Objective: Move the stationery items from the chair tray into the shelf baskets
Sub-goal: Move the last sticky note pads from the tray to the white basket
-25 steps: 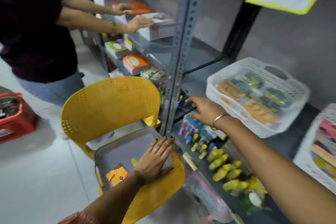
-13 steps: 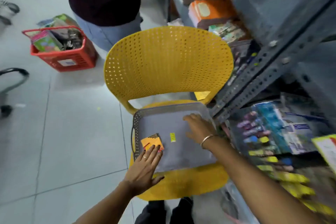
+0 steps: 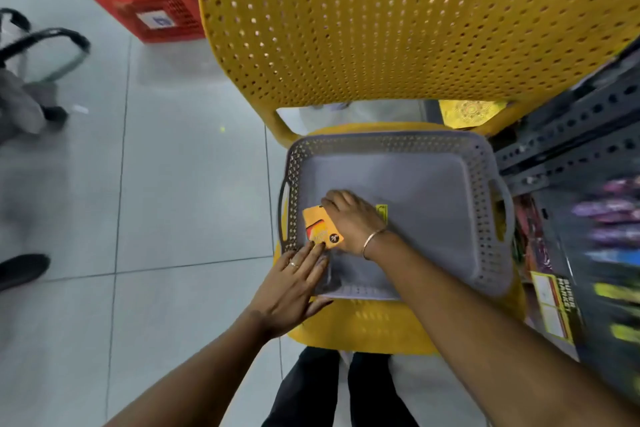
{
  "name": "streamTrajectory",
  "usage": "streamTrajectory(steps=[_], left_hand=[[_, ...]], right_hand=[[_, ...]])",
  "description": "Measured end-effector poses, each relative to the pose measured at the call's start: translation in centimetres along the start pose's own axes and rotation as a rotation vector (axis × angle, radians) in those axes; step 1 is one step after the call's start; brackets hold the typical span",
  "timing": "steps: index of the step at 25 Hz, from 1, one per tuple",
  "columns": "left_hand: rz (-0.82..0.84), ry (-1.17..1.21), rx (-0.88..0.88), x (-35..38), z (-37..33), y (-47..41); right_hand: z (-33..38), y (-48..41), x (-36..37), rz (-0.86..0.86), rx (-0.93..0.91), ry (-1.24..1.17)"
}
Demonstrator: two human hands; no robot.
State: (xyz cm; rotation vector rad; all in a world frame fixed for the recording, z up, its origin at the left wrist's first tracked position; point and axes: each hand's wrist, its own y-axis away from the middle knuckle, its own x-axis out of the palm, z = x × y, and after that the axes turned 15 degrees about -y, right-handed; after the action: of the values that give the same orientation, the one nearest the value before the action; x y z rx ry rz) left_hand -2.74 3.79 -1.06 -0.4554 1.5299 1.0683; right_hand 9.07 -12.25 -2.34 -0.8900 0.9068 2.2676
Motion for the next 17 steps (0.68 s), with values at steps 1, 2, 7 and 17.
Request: streamTrajectory(steps=[1,2,7,17], left_hand=[[-0.004,0.003,-0.004,0.0,0.0,0.0],[-0.008,0.003,-0.006,0.0,-0.1,0.0],[-0.045,-0.005,-0.004,0.5,-0.1,0.2],[-0.111,-0.039,0.008,-2.2,0.5,0.0]], right_hand=[[0.1,-0.2,0.1,-0.013,-0.011,0.024],[0.1,-0.4,0.2,-0.027,-0.015,0.039],[0.2,-0.1,0.4,-0.070,0.034,0.024],[-1.4,6.1,-7.7,-0.296,0.269,-0.064]])
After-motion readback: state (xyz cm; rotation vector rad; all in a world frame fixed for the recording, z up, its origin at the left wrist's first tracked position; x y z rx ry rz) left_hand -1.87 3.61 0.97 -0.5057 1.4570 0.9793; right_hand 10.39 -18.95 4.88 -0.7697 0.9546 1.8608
